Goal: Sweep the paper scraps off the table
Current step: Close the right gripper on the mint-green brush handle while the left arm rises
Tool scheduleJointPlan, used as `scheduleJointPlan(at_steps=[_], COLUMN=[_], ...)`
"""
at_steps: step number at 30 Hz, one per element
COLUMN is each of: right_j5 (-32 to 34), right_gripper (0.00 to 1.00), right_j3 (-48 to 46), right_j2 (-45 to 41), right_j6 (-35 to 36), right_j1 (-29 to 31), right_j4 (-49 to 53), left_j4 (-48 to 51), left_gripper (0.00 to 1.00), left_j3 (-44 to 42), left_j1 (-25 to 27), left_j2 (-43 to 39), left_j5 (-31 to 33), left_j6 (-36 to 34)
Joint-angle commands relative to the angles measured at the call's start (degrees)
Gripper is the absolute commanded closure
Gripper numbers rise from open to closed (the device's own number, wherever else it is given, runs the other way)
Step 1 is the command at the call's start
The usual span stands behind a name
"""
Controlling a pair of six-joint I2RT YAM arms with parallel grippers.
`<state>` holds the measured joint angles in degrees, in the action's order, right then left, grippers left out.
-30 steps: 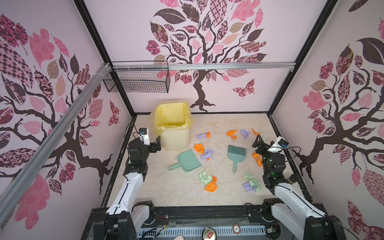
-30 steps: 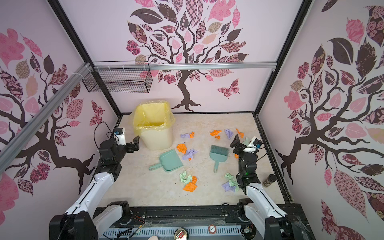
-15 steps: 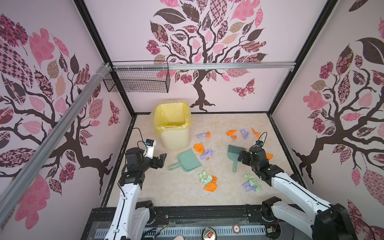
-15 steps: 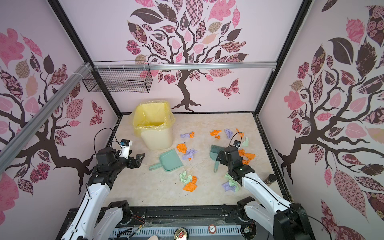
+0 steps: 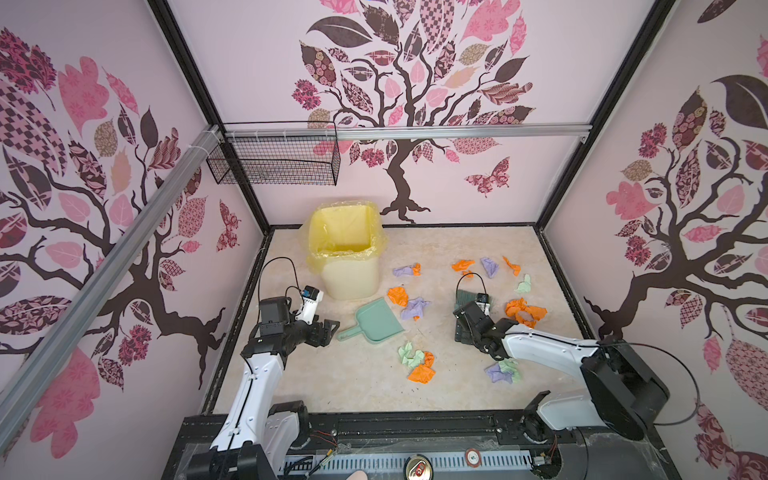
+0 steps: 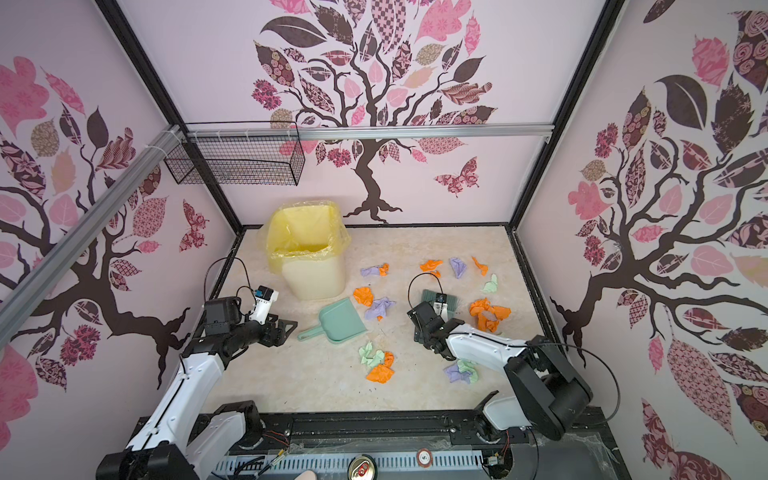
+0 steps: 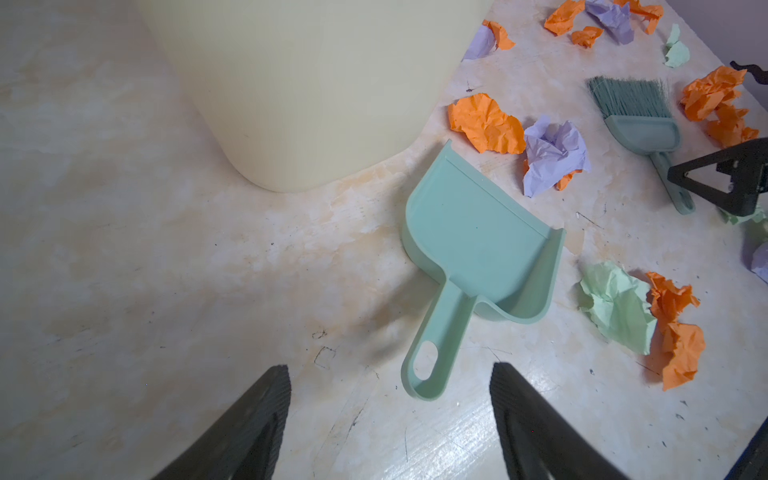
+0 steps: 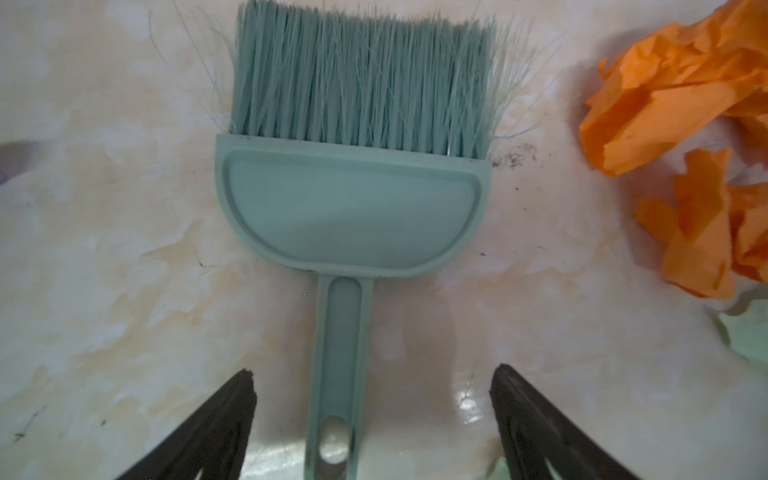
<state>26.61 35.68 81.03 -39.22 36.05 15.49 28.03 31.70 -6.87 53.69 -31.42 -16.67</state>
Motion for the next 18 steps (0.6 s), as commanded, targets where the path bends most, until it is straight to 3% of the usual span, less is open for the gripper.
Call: scheduleJointPlan(at_steps=[1,18], right_j5=[2.16,-2.03], right_gripper=[0.13,0.61], right_j3=[1.15,-2.01], right_j2=[3.55,6.84], right_j6=[-2.12,-4.19], right_j1=[0.15,0.45], right_j4=[-0.65,-5.44], left_j4=[-0.34,1.92], left_gripper=[0.20,0.14], left_j3=[1.05,4.36], left_j1=[-0.43,-0.41], left_j2=[0.05,-0.87], left_j5=[-1.46,-3.42], left_j6=[-1.10,-1.53])
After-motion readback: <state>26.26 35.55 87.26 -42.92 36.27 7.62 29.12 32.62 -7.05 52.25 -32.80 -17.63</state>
